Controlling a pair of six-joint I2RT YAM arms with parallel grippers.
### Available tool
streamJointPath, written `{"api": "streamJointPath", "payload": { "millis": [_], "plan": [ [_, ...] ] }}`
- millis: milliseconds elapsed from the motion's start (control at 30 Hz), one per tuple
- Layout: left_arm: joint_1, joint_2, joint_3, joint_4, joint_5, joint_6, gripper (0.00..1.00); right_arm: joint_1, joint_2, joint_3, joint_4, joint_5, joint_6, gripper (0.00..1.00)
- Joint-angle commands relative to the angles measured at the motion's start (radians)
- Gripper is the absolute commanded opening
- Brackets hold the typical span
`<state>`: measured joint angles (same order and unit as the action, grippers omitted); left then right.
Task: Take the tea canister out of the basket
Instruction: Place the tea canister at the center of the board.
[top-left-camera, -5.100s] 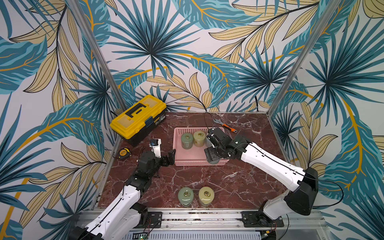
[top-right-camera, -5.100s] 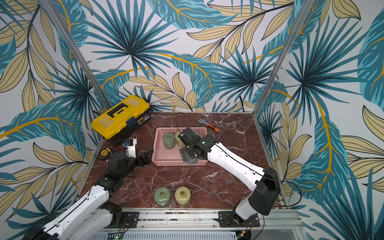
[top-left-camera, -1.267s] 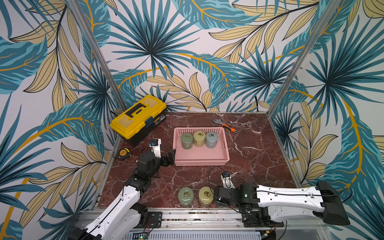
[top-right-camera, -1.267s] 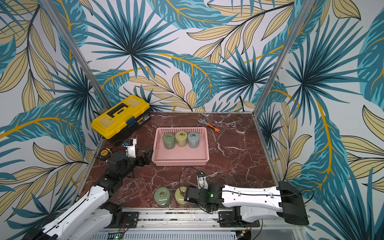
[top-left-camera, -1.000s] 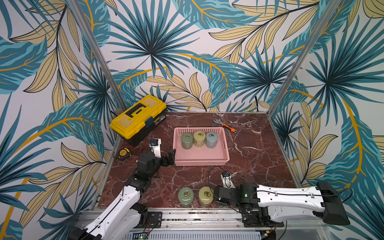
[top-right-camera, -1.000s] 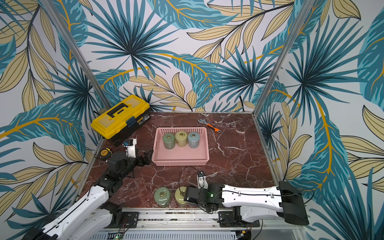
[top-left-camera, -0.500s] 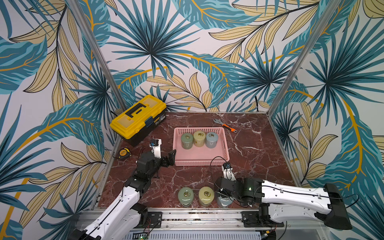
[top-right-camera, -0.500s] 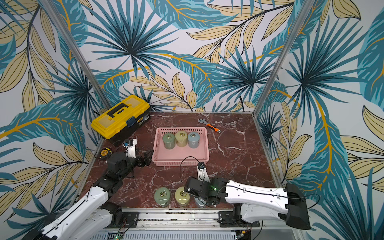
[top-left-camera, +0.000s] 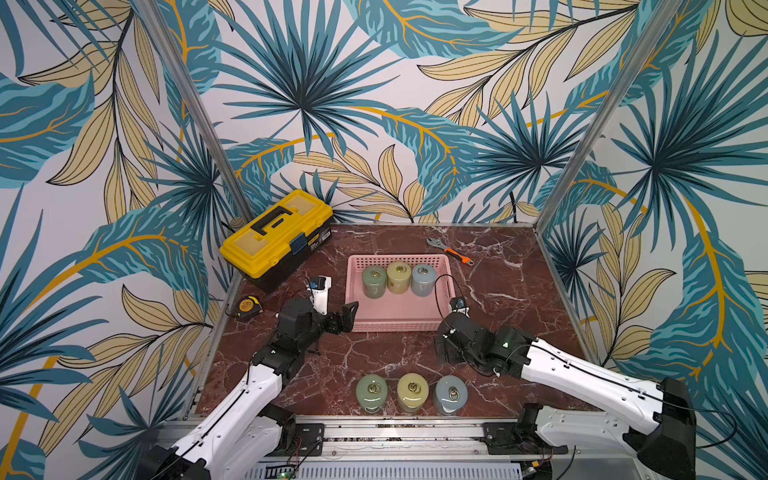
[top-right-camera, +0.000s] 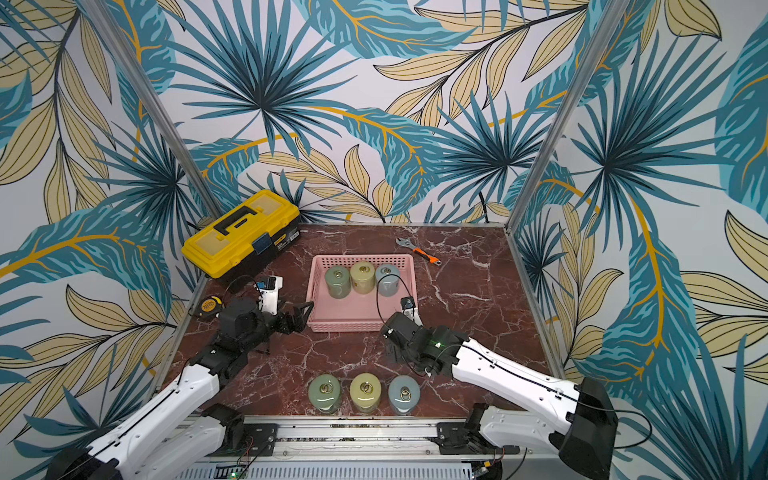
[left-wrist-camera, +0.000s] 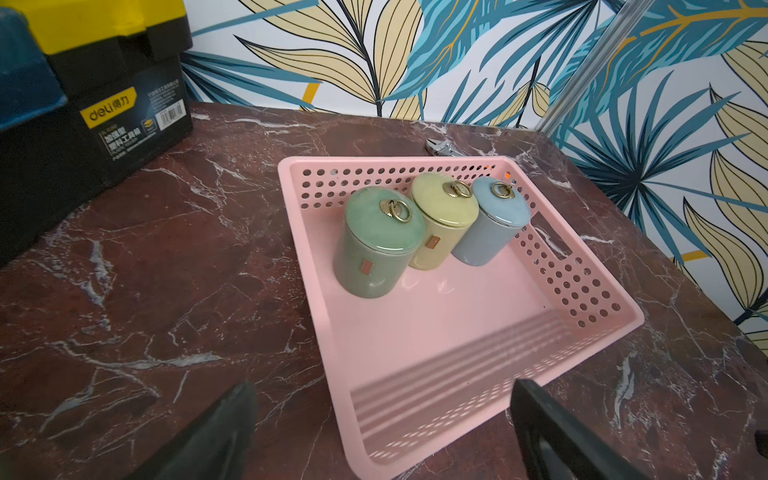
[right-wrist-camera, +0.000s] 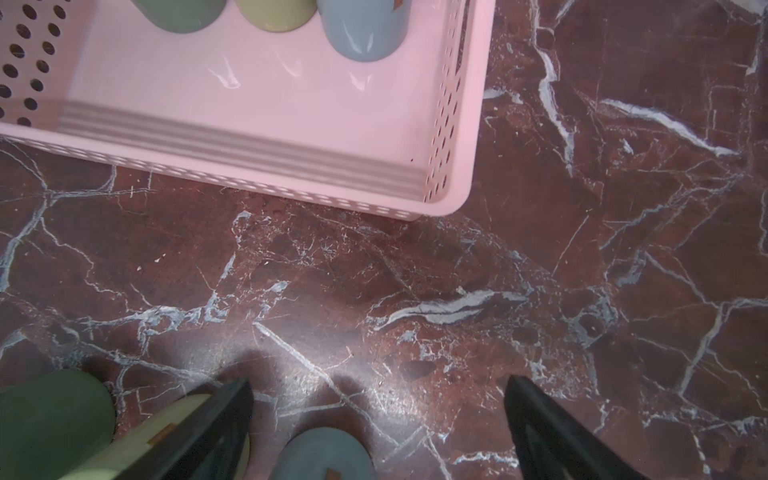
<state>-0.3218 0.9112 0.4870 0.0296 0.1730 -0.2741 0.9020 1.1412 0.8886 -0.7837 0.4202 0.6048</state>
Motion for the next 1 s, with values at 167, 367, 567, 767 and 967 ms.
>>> {"api": "streamJointPath", "payload": {
  "millis": [167, 367, 567, 767, 967],
  "plan": [
    [-0.002, 0.124, 0.189, -0.074, 0.085, -0.009, 1.0, -0.149, 0.03, 0.033, 0.112, -0.119, -0.223, 0.99],
    [-0.025, 0.226, 0.3, -0.154, 0.092, -0.006, 1.0, -0.256, 0.049, 0.038, 0.183, -0.206, -0.298, 0.99],
    [-0.059, 0.351, 0.429, -0.27, 0.061, 0.028, 1.0, -0.321, 0.043, 0.009, 0.267, -0.263, -0.348, 0.99],
    [-0.08, 0.455, 0.555, -0.387, 0.022, 0.049, 1.0, -0.327, -0.007, -0.06, 0.364, -0.288, -0.413, 0.99],
    [-0.101, 0.542, 0.658, -0.471, -0.024, 0.062, 1.0, -0.327, -0.073, -0.119, 0.436, -0.3, -0.428, 0.99]
  ]
}}
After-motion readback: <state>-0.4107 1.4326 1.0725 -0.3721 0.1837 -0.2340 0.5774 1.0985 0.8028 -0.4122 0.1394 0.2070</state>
